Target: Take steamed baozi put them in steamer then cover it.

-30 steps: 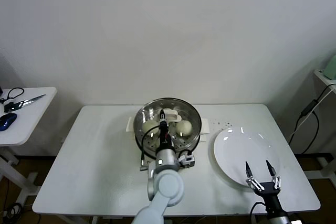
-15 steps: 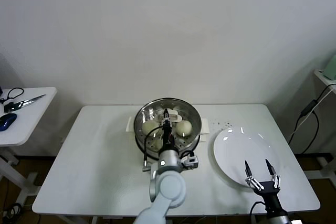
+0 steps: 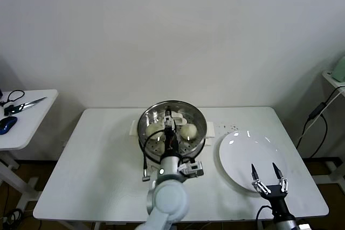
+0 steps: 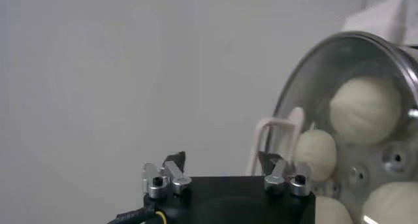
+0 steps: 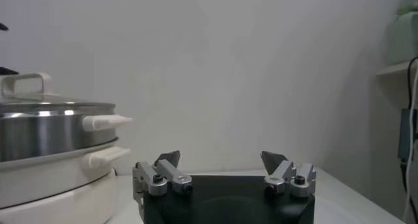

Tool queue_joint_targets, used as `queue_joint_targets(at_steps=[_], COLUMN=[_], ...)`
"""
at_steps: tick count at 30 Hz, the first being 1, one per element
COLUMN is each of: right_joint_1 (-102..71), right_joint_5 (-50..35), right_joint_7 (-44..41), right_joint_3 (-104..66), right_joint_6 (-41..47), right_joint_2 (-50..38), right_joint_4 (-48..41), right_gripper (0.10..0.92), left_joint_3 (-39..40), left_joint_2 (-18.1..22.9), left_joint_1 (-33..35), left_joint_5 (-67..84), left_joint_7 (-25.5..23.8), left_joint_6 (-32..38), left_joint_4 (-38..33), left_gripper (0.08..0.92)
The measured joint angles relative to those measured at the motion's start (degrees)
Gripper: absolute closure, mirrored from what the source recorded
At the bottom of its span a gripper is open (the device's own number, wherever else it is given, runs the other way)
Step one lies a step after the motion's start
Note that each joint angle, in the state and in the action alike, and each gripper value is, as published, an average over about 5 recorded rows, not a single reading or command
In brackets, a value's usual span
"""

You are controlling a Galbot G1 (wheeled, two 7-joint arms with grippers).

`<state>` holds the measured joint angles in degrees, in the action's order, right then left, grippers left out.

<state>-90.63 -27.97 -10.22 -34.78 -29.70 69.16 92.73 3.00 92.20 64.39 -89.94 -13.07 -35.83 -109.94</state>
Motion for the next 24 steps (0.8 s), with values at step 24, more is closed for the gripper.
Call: queue_joint_targets(at_steps=[24], right_joint_1=[-0.1], right_joint_5=[2.9], right_joint_7=[4.9], right_joint_3=[0.0], right_joint_6=[1.1], right_joint_2=[0.3], right_joint_4=[1.4], right_gripper=[0.203], left_joint_3=[-36.8], left_joint_2=[-15.5], left_joint_1=[18.2], left_joint_5=[77.6], left_joint_7=[13.6], left_joint_6=[27.3], left_joint_4=[-6.0], left_gripper=[0.177])
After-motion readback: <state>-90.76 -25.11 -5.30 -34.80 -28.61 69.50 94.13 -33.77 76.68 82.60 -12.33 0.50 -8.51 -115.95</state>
